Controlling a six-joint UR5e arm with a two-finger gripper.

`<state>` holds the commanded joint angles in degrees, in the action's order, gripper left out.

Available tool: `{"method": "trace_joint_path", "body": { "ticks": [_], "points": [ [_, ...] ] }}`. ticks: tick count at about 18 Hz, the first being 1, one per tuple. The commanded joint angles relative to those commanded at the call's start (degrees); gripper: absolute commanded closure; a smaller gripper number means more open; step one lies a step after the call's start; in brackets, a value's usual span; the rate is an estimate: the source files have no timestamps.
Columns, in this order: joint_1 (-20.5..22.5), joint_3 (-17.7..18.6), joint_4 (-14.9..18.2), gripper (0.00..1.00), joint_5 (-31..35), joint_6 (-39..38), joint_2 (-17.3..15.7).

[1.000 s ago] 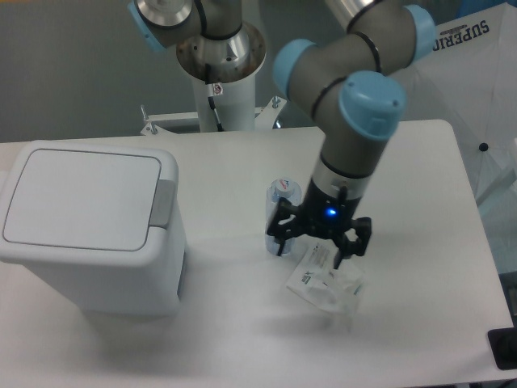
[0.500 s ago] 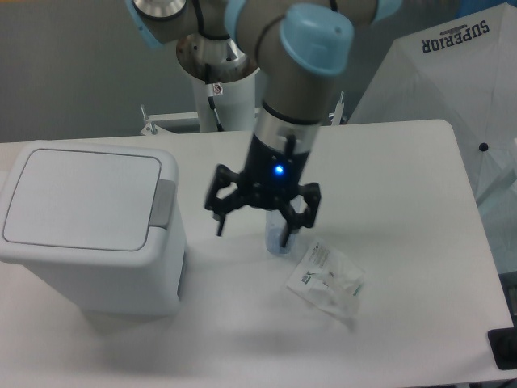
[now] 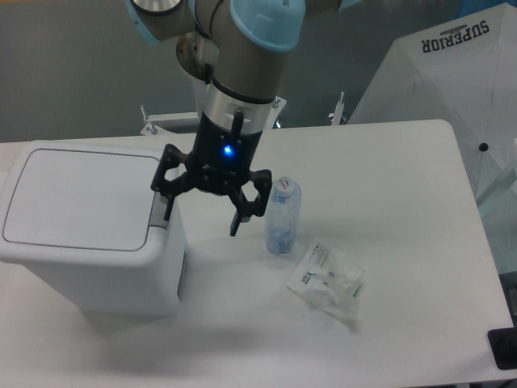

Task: Open the trash can
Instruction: 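Swing the gripper over to the grey button on the trash can lid, then press the gripper finger down on the grey lid button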

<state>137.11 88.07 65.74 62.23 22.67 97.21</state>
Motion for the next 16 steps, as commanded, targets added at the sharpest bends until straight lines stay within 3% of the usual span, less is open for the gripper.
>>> {"method": "trace_joint_path", "body": {
  "ticks": [16],
  "points": [
    [-0.18, 1.76, -0.62, 0.0, 1.32, -0.53, 0.09]
  ]
}}
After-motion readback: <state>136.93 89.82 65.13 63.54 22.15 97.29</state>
